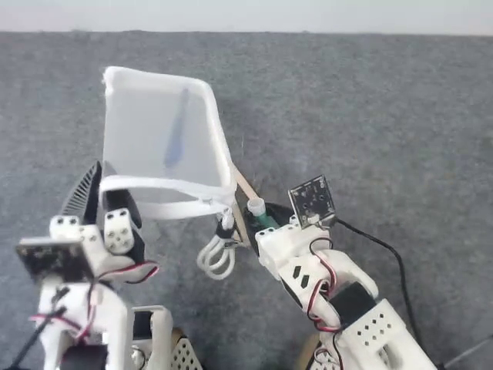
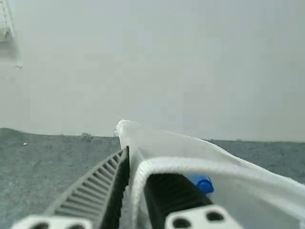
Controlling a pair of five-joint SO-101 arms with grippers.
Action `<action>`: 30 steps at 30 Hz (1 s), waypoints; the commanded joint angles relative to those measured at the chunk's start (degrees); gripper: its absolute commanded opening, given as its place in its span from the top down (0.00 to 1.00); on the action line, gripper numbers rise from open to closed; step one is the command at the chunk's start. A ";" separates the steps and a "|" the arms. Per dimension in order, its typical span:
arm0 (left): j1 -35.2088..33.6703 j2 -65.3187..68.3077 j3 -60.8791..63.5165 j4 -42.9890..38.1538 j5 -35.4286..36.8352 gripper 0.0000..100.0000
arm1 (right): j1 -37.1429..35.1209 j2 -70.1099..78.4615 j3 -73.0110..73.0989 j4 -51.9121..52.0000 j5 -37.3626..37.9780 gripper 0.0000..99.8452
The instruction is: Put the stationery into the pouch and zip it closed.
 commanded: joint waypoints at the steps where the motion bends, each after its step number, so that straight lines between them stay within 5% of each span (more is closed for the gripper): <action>1: 0.26 12.04 -10.24 2.55 0.70 0.99 | 1.10 -4.09 0.35 -3.12 -0.79 0.99; 8: 0.00 28.92 -26.77 13.01 1.67 0.99 | 6.11 -13.67 2.64 -3.21 -1.05 0.99; 14: -0.09 36.92 -28.44 14.15 3.34 0.99 | 6.99 -25.63 2.55 -3.12 -0.35 0.99; 30: -8.88 41.67 -27.30 12.92 5.19 0.99 | -5.49 -18.24 -13.45 -19.47 11.96 0.99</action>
